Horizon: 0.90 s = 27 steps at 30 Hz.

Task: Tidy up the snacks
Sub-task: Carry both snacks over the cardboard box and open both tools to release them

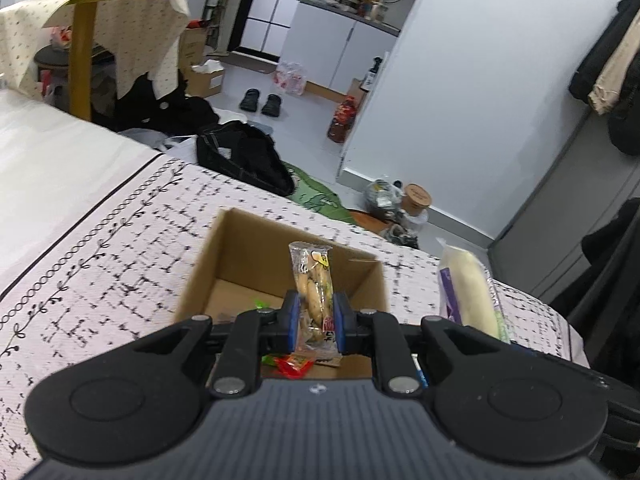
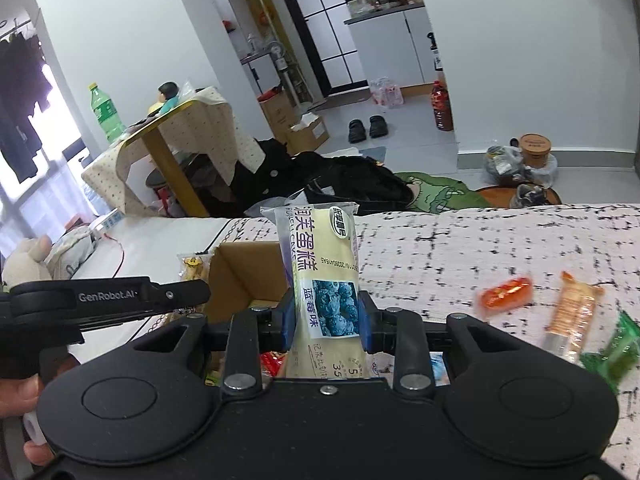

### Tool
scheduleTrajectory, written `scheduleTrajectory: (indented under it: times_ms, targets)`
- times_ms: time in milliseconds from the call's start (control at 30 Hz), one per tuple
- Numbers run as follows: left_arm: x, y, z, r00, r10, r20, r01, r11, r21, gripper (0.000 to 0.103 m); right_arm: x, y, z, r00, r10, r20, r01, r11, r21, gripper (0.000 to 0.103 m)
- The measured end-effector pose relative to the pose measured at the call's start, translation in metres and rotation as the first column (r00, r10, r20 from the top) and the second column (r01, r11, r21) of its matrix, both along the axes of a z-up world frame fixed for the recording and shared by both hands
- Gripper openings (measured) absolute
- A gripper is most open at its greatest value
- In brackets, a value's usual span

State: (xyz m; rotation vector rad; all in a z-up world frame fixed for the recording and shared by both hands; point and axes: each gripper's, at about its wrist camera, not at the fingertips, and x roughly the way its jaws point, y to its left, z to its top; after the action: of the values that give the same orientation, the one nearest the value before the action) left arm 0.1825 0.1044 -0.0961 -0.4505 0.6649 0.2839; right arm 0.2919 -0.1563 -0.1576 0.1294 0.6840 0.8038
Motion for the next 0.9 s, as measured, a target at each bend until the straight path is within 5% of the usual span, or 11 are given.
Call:
scheduleTrajectory:
  times_ms: [333,500,600,767,900]
  targets:
    - [-0.008,0.019,-0.008,0.997,0.053,-0.058,-0.053,0.999,-0.006,0.023,0.001,0.036,0.002,0.999,0.033,-0.004,-0.033,0.999,-0.021,0.030]
    - [-0.013,0.022,0.001,0.996,0.068,-0.053,-0.067,0.997,0.023,0.045,0.003,0.050,0.001,0.999,0.032,-0.007,-0.032,0.999,-0.026,0.030]
    - [-0.017,0.021,0.005,0.997,0.065,-0.045,-0.064,0.997,0.033,0.048,0.004,0.053,-0.002,0.999,0.029,-0.014,-0.029,0.999,-0.032,0.032]
    - [-0.017,0.016,0.007,0.997,0.058,-0.047,-0.056,0.997,0.045,0.051,0.001,0.045,0.001,0.999,0.034,-0.010,-0.035,0.999,-0.026,0.055]
    - [-0.015,0.009,0.009,0.998,0.050,-0.041,-0.048,0.998,0.049,0.063,0.001,0.029,0.007,1.000,-0.001,0.010,0.002,1.000,-0.023,0.068]
